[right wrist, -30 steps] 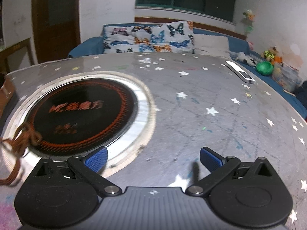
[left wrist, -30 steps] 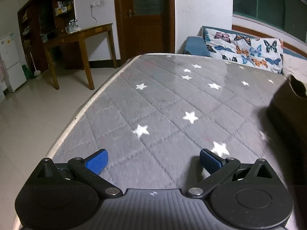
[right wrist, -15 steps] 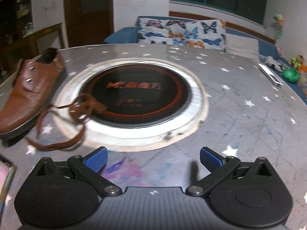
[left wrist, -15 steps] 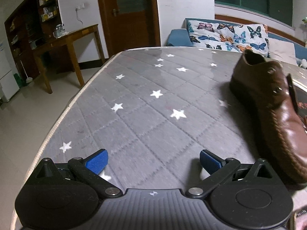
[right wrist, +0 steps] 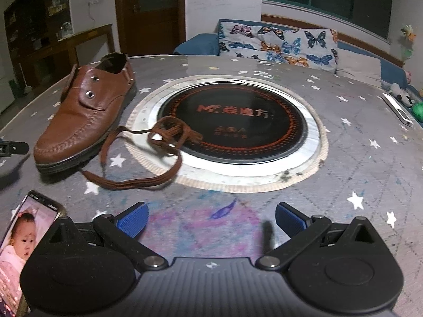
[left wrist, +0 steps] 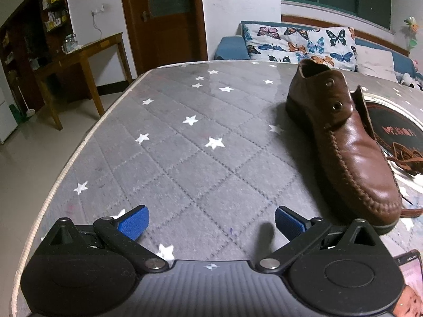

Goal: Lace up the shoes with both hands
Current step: 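Move both tools toward the brown shoe and loose brown shoelace, then lower the right gripper onto the brown shoelace end and close it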

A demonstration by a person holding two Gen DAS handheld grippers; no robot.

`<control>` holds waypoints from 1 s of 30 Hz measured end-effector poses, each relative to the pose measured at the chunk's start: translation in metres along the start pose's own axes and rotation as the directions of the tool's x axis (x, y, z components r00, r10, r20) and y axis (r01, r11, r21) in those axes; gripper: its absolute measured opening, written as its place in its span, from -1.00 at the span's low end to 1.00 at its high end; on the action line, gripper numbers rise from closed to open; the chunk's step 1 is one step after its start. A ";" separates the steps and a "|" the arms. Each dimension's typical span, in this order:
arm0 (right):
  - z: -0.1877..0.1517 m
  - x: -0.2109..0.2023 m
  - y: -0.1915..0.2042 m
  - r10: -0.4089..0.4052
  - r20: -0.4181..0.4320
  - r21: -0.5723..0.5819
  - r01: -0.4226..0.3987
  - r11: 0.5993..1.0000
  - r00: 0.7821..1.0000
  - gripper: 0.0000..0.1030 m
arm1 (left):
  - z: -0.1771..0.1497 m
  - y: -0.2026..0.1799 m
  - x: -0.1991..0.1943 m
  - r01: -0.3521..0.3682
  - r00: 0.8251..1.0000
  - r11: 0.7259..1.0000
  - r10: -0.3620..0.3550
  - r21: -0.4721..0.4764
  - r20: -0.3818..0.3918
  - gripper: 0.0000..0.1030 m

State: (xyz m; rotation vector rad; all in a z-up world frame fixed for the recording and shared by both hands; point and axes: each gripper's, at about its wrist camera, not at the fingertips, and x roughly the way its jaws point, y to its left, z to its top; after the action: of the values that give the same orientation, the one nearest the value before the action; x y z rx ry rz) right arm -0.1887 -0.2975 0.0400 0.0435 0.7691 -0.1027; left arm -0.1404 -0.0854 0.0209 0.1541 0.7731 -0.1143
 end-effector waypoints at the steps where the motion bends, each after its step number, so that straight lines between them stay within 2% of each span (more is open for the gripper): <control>1: 0.000 -0.001 0.002 0.004 0.001 -0.001 -0.004 1.000 1.000 1.00 | 0.000 -0.001 -0.001 0.001 1.000 1.000 -0.001 0.003 -0.001 1.00; 30: 0.022 -0.004 0.037 0.081 0.014 -0.052 -0.080 0.995 0.997 1.00 | 0.003 -0.014 -0.006 0.036 0.999 0.997 -0.034 0.065 -0.019 1.00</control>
State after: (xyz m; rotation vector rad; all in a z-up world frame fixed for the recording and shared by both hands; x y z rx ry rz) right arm -0.1724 -0.2618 0.0590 0.0245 0.7526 -0.0065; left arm -0.1449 -0.0991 0.0265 0.2040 0.7906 -0.1719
